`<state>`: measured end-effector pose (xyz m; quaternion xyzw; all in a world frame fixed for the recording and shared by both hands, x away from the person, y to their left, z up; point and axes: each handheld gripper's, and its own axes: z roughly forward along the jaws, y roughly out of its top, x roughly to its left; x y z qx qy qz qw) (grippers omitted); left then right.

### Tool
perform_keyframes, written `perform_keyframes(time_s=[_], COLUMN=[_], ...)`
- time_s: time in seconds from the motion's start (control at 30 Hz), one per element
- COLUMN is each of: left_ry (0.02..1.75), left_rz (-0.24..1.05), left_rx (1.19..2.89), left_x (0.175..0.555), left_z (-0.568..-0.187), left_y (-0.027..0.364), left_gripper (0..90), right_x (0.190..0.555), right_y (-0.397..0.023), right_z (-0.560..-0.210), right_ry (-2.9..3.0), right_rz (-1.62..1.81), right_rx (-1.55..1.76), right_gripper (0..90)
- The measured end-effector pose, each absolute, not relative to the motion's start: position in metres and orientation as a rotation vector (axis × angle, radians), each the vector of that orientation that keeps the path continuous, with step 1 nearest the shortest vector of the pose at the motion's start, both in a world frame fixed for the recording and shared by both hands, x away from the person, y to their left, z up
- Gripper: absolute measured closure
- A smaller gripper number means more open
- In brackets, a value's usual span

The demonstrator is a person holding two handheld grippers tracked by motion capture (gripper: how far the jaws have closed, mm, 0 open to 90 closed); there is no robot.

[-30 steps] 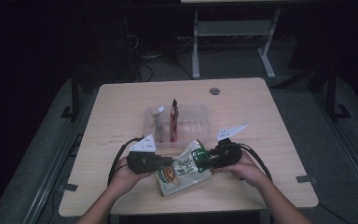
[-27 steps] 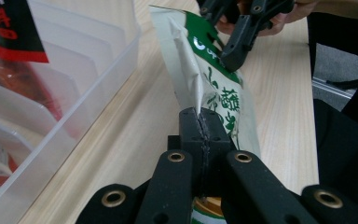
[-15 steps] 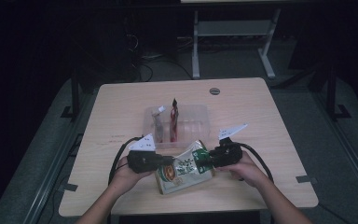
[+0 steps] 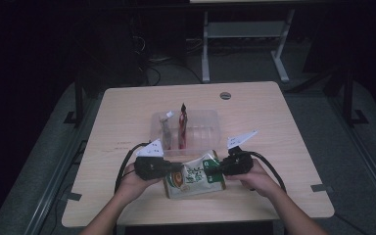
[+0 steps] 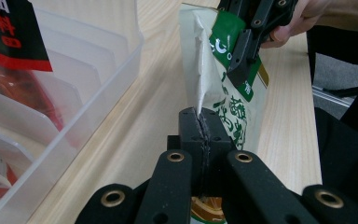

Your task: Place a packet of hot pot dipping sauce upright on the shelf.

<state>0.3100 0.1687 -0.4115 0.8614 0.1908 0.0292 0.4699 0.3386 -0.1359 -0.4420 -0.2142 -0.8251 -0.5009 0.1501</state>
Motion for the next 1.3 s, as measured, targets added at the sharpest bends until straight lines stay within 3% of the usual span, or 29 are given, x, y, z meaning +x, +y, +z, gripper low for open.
perform_keyframes(time_s=[0.37, 0.7, 1.0, 1.3], left_ry=[0.557, 0.512, 0.483, 0.431], left_rz=[0.153, 0.226, 0.282, 0.212], left_rx=[2.049, 2.096, 2.035, 2.066], left_x=[0.310, 0.305, 0.303, 0.303], left_z=[-0.405, -0.400, -0.389, -0.393], left_y=[0.181, 0.169, 0.157, 0.137], left_gripper=[70.0, 89.5, 89.5, 87.6], right_x=[0.339, 0.334, 0.327, 0.321], right_y=[-0.142, -0.146, -0.141, -0.135], right_z=[-0.438, -0.425, -0.412, -0.403], right_ry=[-2.352, -2.277, -2.283, -2.281], right_rz=[-1.481, -1.573, -1.628, -1.652], right_rx=[-0.615, -0.578, -0.514, -0.464], right_gripper=[90.0, 90.0, 90.0, 90.0])
